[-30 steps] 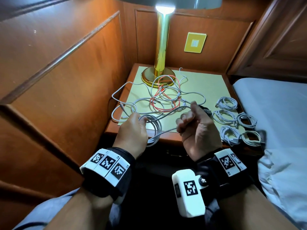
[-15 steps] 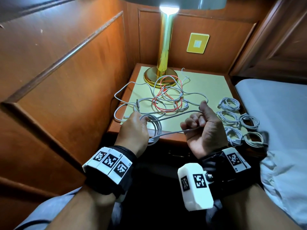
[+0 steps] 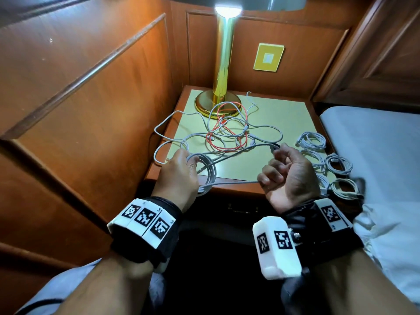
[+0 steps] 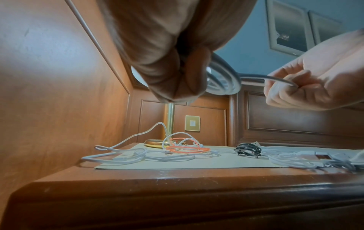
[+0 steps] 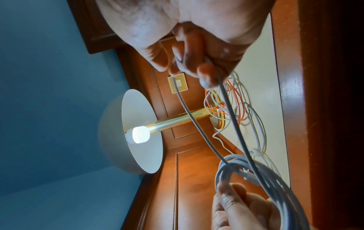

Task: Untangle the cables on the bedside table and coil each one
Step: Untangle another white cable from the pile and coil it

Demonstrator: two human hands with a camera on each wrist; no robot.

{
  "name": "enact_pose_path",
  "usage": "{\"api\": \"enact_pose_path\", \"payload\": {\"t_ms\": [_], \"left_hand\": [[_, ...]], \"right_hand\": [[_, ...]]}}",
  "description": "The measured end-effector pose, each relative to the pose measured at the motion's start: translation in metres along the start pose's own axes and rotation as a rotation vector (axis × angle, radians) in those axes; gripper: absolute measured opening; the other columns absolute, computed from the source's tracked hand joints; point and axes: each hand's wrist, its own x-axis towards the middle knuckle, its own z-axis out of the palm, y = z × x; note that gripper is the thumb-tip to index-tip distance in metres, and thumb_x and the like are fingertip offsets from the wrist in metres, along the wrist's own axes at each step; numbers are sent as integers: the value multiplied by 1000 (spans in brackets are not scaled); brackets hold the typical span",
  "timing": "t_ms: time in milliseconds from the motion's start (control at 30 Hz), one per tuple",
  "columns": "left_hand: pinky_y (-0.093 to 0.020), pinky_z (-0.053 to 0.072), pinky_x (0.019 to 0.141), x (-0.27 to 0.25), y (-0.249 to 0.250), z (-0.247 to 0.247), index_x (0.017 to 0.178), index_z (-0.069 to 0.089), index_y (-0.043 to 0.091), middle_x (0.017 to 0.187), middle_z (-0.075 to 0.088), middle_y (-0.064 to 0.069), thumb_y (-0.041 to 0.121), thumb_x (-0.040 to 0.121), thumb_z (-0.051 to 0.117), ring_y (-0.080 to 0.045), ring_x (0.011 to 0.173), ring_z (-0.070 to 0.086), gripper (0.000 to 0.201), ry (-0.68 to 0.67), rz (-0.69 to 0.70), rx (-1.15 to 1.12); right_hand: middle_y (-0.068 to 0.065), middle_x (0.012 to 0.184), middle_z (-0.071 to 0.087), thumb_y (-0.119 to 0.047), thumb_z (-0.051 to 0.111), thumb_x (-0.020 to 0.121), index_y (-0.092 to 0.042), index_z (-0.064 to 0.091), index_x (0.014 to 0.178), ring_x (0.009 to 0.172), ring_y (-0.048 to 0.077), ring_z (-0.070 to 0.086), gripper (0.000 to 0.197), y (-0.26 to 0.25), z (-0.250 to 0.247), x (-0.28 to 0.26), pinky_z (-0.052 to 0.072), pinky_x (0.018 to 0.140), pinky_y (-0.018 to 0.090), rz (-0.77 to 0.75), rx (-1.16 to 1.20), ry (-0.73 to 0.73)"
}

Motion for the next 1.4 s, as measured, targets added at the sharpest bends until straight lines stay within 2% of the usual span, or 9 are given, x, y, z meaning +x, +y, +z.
{"api": "enact_pose_path", "payload": {"t_ms": [233,433,600,667,767,967,1133,1267,1400], "left_hand": [[-31,16,57,2,-4,3,91,52,8,75,51,-5,18,103,49,-29,70,39,16,61,-10,2],[-32,22,54,-1,-7,3,89,46,15,65,44,7,23,104,47,-15,58,41,17,-107,113,38],[-39,36,61,-8,-5,9,89,45,19,71,51,-1,27,103,47,-26,67,50,17,-296,278,35],[-36,33,59,-10,-4,11,88,43,21,69,50,2,29,103,46,-23,64,48,17,-319,301,18],[-36,34,58,-12,-3,13,87,44,21,67,48,5,30,103,46,-18,62,47,18,-315,323,-11],[-30,33,56,-10,-5,10,88,46,19,64,46,9,26,102,49,-8,59,46,16,-227,298,-85],[-32,37,57,-12,-4,10,90,50,14,65,48,9,25,102,49,-9,58,46,17,-217,297,-124],[-30,37,57,-11,-6,12,96,51,15,66,51,8,22,102,50,-10,58,48,10,-228,244,-156],[-25,34,55,-10,-7,16,110,50,17,64,50,10,22,102,52,-6,53,47,10,-214,188,-149]], "right_hand": [[-6,55,29,-43,58,95,-25,33,62,40,10,23,45,-8,-2,0,23,38,21,-51,-159,-59],[-1,59,32,-32,38,108,-7,56,118,45,12,25,33,-5,-3,-3,26,40,21,-139,-624,-30],[0,66,40,-46,29,106,-19,43,77,55,20,40,42,2,-9,1,36,59,33,-152,-1129,-58],[6,97,65,-34,28,108,-11,60,95,92,32,59,42,7,-9,1,41,79,35,-222,-1437,-129],[6,156,41,-29,34,108,-7,38,151,140,26,42,49,15,-8,1,34,106,30,-176,-1624,-202],[20,112,66,-21,42,102,-25,59,138,111,29,56,40,22,2,-13,39,91,32,-327,-1455,-444],[-6,94,70,-23,37,85,-48,72,92,102,15,56,43,24,5,-17,44,92,30,-388,-1276,-524],[-9,76,74,6,53,87,-24,80,90,75,3,67,40,19,5,-18,53,73,21,-361,-1005,-419],[-9,51,60,0,46,92,8,73,96,46,3,44,28,16,5,-19,33,45,12,-181,-883,-432]]}}
